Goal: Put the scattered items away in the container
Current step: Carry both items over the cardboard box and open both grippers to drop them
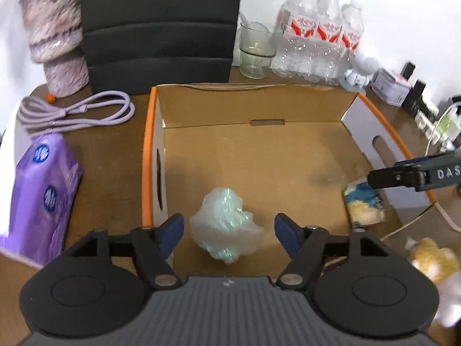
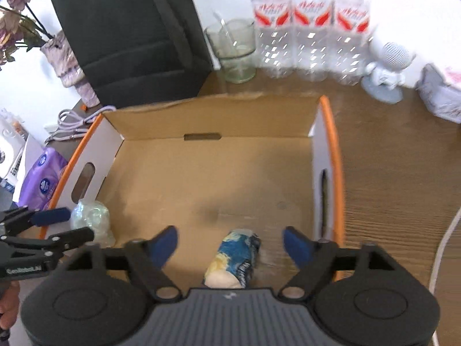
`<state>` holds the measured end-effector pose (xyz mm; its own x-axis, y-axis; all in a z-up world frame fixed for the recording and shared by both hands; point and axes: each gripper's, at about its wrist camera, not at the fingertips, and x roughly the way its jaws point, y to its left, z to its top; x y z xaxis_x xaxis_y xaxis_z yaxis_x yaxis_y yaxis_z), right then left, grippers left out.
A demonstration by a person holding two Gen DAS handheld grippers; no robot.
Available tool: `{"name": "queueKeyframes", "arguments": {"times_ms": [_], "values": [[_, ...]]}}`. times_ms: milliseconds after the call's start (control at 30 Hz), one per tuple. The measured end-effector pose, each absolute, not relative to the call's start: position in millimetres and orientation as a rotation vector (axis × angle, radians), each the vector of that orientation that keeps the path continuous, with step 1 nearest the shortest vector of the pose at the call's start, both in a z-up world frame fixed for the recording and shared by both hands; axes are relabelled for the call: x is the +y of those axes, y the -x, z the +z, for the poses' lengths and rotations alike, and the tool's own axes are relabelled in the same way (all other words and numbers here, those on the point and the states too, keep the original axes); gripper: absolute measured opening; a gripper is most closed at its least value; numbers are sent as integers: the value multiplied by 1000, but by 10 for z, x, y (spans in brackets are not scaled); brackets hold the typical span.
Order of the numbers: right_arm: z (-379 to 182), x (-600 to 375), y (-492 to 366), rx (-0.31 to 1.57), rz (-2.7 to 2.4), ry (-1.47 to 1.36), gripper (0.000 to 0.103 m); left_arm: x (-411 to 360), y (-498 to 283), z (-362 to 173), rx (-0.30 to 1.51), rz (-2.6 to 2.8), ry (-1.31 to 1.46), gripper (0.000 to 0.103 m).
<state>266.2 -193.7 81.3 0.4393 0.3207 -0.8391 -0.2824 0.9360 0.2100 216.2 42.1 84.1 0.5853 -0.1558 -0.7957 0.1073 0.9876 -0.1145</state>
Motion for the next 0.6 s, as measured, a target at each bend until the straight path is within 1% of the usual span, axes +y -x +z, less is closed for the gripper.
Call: {"name": "queueKeyframes", "arguments": {"times_ms": [67,133,233,300,333,400,433,500,600], "values": [[923,-2003,-2559,1036,370,-49,82,448,-2085,942,920,-143,78,90],[1036,-2074,-2443,1019,369,-62,82,437,-1984,1041,902,-140,76,99],[1187,-2135,-2243,972,353,-47,82,386,-1766,1195,830,-114,43,100],[1292,-2169,-2068,899,343,-35,82,361,-1530,1301,716,-77,41,102],[1342,-2182,-1942,836,339,-33,83,348,-1367,1349,626,-57,43,103],[1376,-2169,-1612,640,330,-14,88,327,-1029,1379,439,-37,50,103],[1353,-2143,-1464,553,328,15,92,320,-896,1358,379,-44,52,103],[1258,-2060,-1284,483,310,78,93,304,-764,1293,349,-63,58,103],[1145,-1960,-1167,497,299,100,93,312,-639,1195,346,-68,84,103]]}}
